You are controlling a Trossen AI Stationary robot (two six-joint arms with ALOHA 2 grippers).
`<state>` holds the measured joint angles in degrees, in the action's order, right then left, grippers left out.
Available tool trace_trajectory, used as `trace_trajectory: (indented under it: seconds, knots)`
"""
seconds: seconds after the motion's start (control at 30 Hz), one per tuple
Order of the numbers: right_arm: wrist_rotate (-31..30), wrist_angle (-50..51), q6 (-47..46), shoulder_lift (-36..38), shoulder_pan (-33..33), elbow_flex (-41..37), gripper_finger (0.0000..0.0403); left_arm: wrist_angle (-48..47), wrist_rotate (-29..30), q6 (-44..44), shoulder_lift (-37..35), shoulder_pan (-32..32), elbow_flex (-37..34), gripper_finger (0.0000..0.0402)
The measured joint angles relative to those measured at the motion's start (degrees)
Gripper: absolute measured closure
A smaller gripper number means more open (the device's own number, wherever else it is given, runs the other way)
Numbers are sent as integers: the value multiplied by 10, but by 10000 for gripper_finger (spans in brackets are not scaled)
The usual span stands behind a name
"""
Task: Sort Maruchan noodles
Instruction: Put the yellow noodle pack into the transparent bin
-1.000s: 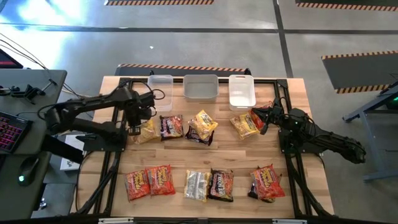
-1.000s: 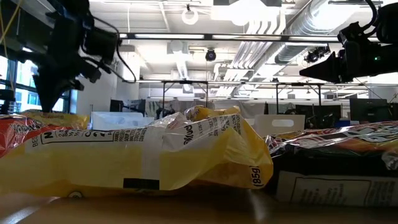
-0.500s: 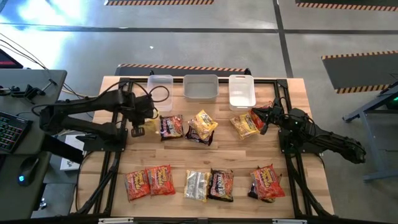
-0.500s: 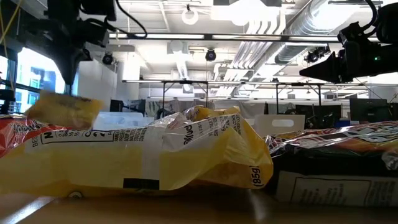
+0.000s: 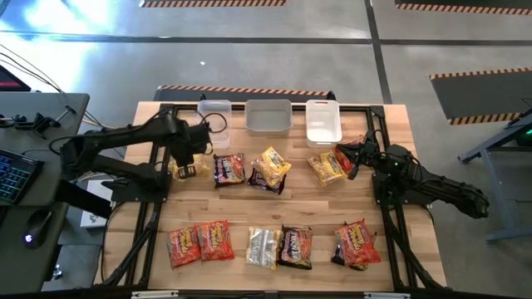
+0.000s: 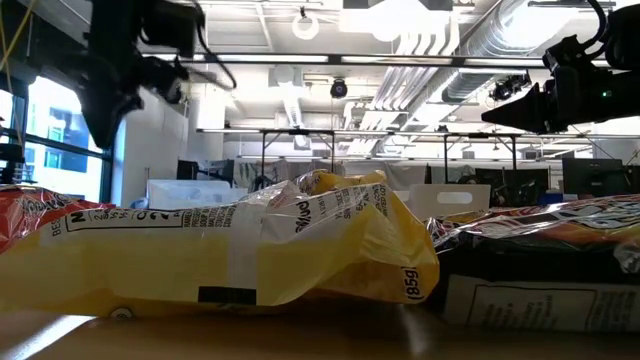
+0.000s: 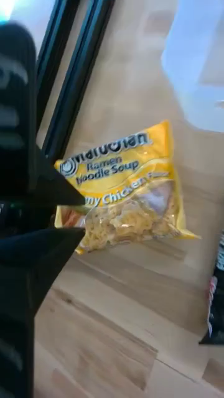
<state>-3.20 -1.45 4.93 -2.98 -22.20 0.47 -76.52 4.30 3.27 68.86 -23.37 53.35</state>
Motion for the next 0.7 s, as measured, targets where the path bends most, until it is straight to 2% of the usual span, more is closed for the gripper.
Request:
trace_trajectory:
  seconds: [0.2,0.37,0.53,0.7]
  knots:
    - [0,0,0,0,0,0,403,1,-27,63,33,-130,0,257]
    - [0,0,0,0,0,0,403,3,-58,117,34,-228,0,222]
    - [0,0,0,0,0,0,403,12,-60,157,35,-277,-25,212]
    - [0,0,0,0,0,0,403,31,-41,190,35,-290,-71,211]
